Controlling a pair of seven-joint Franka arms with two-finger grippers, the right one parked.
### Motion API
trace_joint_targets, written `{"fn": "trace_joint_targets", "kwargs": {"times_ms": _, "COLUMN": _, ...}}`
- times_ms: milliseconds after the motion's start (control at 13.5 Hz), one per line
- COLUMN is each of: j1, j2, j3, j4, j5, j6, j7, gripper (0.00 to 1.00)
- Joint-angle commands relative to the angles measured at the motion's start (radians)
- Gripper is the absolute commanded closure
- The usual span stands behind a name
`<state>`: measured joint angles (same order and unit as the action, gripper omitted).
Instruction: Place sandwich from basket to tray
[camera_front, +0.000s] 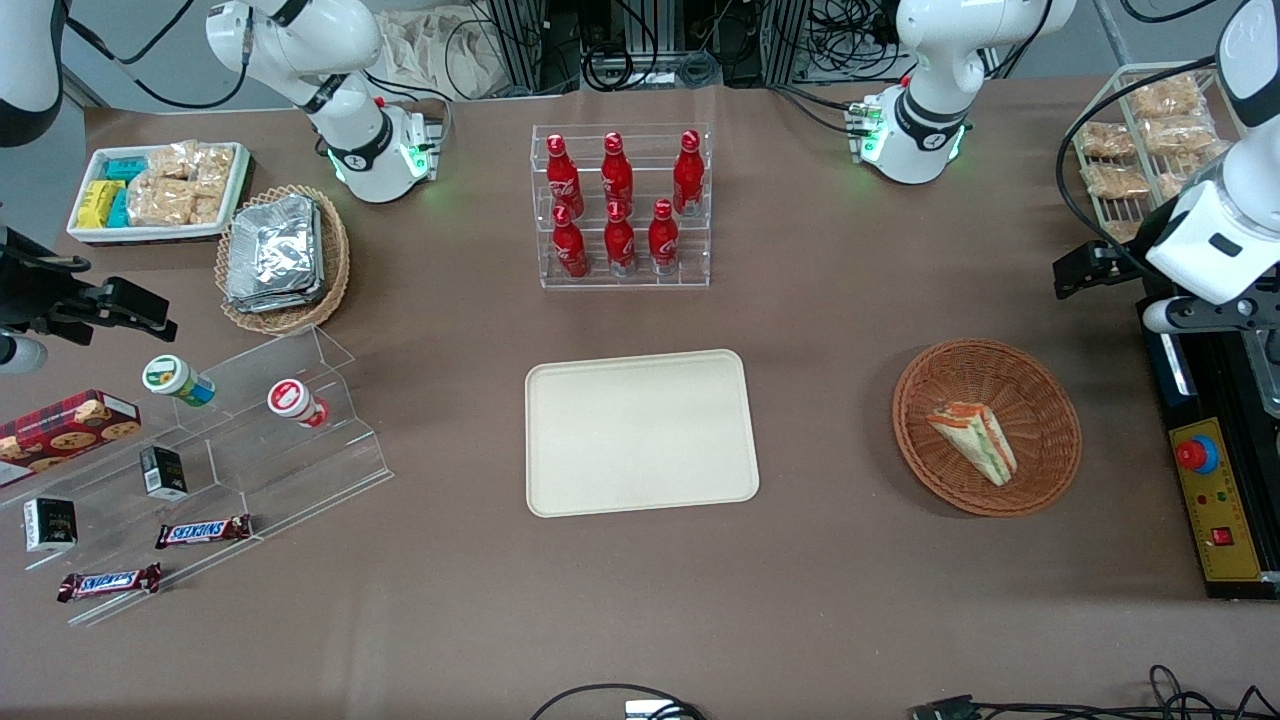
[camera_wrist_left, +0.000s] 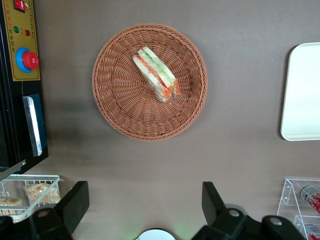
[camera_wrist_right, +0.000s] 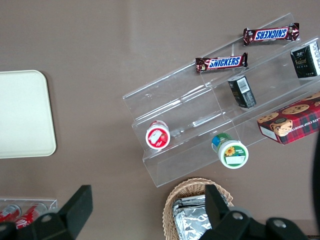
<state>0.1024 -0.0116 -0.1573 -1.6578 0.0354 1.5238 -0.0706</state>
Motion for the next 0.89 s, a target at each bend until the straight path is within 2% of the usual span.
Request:
{"fn": "trace_joint_targets", "kwargs": {"times_ms": 0, "j1": 0.002, "j2": -0.008, "j3": -0.002, "j4": 0.006, "j5": -0.011, "j6": -0.013, "j7": -0.006, "gripper": 0.00}}
{"fn": "trace_joint_targets", "kwargs": {"times_ms": 665, "j1": 0.008, "j2": -0.002, "j3": 0.004, "j4": 0.012, "j5": -0.009, "j6": -0.011, "j7": -0.006, "gripper": 0.00}}
{"fn": "trace_joint_targets", "kwargs": {"times_ms": 812, "j1": 0.043, "j2": 0.007, "j3": 0.004, "j4": 0.009, "j5": -0.009, "j6": -0.019, "j7": -0.012, "gripper": 0.01}}
